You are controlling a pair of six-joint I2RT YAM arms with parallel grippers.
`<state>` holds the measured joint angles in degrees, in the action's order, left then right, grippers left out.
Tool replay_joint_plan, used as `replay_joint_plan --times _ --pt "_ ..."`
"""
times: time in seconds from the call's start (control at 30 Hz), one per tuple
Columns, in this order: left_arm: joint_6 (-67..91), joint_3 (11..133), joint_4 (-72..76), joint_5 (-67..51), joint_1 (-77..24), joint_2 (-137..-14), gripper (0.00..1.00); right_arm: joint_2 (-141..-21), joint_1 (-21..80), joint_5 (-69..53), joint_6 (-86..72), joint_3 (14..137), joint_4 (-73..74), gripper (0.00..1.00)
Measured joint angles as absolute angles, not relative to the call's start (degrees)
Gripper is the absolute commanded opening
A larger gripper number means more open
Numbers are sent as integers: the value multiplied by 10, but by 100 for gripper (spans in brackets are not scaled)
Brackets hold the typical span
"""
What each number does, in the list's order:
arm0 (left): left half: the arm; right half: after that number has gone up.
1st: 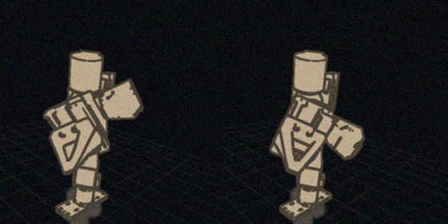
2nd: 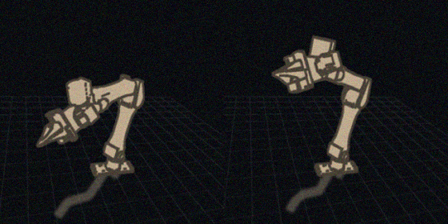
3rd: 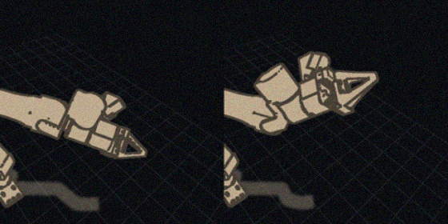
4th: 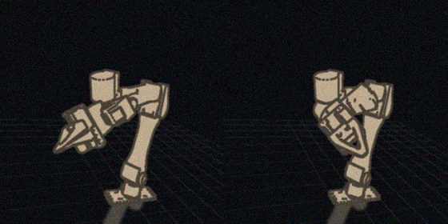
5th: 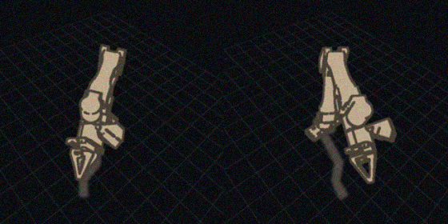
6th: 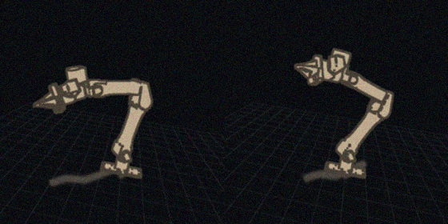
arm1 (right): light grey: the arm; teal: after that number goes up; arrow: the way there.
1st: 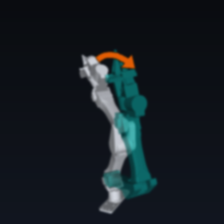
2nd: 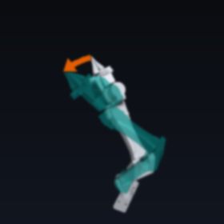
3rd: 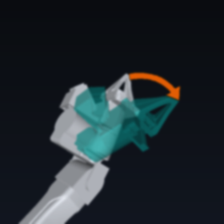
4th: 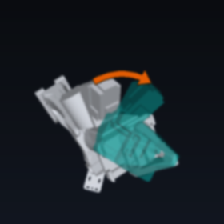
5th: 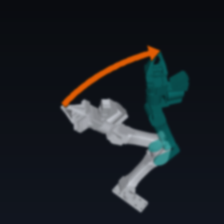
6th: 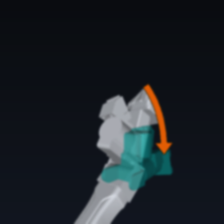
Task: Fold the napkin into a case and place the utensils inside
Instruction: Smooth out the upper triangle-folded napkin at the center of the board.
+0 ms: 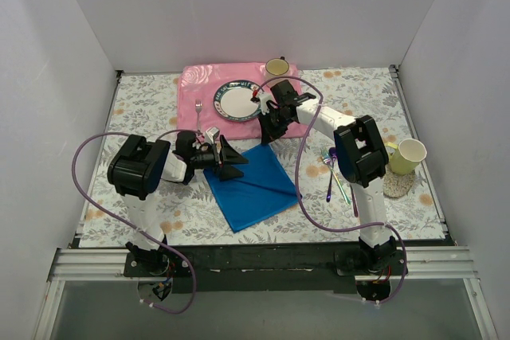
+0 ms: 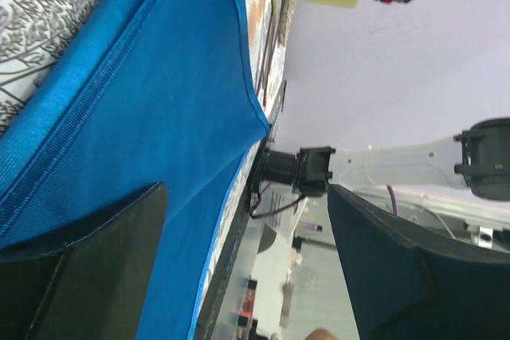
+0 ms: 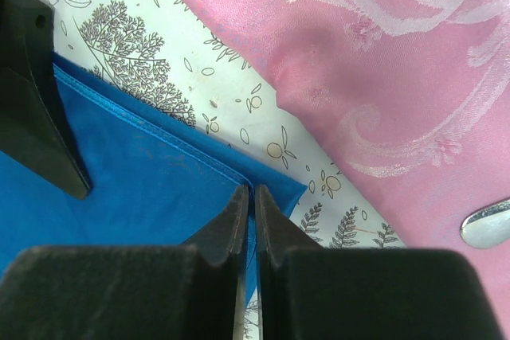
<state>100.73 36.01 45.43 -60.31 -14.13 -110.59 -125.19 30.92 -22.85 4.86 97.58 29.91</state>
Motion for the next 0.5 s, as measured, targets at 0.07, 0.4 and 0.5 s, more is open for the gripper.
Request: replay_joint_plan --times 0.07,0.4,0.5 --pt "998 365 441 -607 -140 -1113 81 -1251 309 -229 47 976 300 33" --pt "962 387 380 -607 -137 -1113 80 -1179 305 -263 24 979 330 92" --pt "957 390 372 -607 -137 -1113 80 -1124 304 -312 -6 949 310 95"
